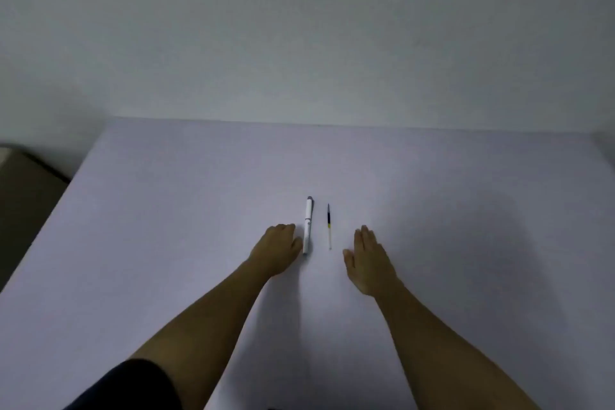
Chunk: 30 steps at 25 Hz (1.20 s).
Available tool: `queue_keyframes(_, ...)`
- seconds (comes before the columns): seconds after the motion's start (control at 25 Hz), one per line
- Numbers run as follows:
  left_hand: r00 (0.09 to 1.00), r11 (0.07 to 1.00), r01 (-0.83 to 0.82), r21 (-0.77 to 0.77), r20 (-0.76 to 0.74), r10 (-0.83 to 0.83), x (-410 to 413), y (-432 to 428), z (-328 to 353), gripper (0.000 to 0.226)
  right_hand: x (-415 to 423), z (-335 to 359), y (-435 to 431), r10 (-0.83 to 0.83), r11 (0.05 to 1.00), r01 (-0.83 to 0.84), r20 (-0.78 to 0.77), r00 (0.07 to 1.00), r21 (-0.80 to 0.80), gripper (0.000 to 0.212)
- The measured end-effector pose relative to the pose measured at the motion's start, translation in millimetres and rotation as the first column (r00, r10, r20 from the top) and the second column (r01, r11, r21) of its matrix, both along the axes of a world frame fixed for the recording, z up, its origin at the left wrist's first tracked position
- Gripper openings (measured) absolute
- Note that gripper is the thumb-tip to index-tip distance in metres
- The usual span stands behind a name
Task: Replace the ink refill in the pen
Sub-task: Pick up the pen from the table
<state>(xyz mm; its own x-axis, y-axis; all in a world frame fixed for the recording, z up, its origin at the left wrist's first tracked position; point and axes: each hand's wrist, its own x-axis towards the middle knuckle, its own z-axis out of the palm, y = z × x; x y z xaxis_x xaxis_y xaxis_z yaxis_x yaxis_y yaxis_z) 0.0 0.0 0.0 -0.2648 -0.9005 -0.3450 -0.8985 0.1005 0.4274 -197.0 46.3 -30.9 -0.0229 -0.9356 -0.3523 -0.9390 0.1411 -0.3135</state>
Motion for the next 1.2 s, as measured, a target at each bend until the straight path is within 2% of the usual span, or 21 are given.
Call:
queue_keyframes(0.16,0.987,0.988,-0.153,-0.005,-0.044,0.152,-24.6,-17.4,-18.8,0.029,-3.0,-22.3,0.4,0.001,0.997,0.000,-0.001,1.000,0.083,0.060)
queue_keyframes(0.36,0.951,0.950,-0.310,-0.034,-0.018,0.309,-45.8,-34.2,-36.9,0.031,-0.9,-38.3,9.7,-0.019,0.999,0.019,-0.020,1.000,0.026,0.063)
queue_keyframes(0.68,0.893,0.895,-0.441,0.066,-0.069,0.445,-59.8,-42.4,-43.6,0.023,-2.2,-41.8,7.6,-0.008,0.997,0.010,-0.028,1.000,0.076,0.064)
queue_keyframes(0.8,0.896,0.914,-0.400,0.065,-0.184,0.405,-55.3,-37.7,-33.4,0.017,-0.2,-35.4,2.6,-0.076,0.995,0.069,0.096,0.992,0.073,0.061)
queue_keyframes(0.88,0.913,0.953,-0.294,0.066,-0.275,0.301,-44.0,-29.8,-28.2,0.015,5.0,-23.7,-2.3,-0.298,0.943,0.329,0.323,0.898,-0.044,0.048)
queue_keyframes(0.92,0.918,0.968,-0.244,0.064,-0.307,0.252,-36.6,-24.2,-25.2,0.016,7.3,-15.4,-5.3,-0.389,0.880,0.469,0.456,0.800,-0.071,0.039)
queue_keyframes(0.96,0.919,0.976,-0.209,0.063,-0.327,0.218,-29.3,-17.1,-21.4,0.017,8.4,-6.7,-8.9,-0.444,0.827,0.561,0.575,0.687,-0.031,0.033)
queue_keyframes(1.04,0.931,0.989,-0.149,0.026,-0.334,0.149,-17.0,-2.8,-13.2,0.017,12.6,9.7,-13.7,-0.516,0.792,0.581,0.714,0.474,0.186,0.030)
queue_keyframes(1.08,0.944,0.993,-0.109,-0.042,-0.316,0.091,-13.3,3.5,-8.9,0.018,15.6,17.4,-13.6,-0.534,0.791,0.550,0.740,0.409,0.268,0.027)
queue_keyframes(1.2,0.958,0.963,0.029,-0.269,-0.268,-0.103,-10.3,19.1,2.7,0.024,25.3,35.9,-9.9,-0.501,0.811,0.520,0.779,0.378,0.269,0.016)
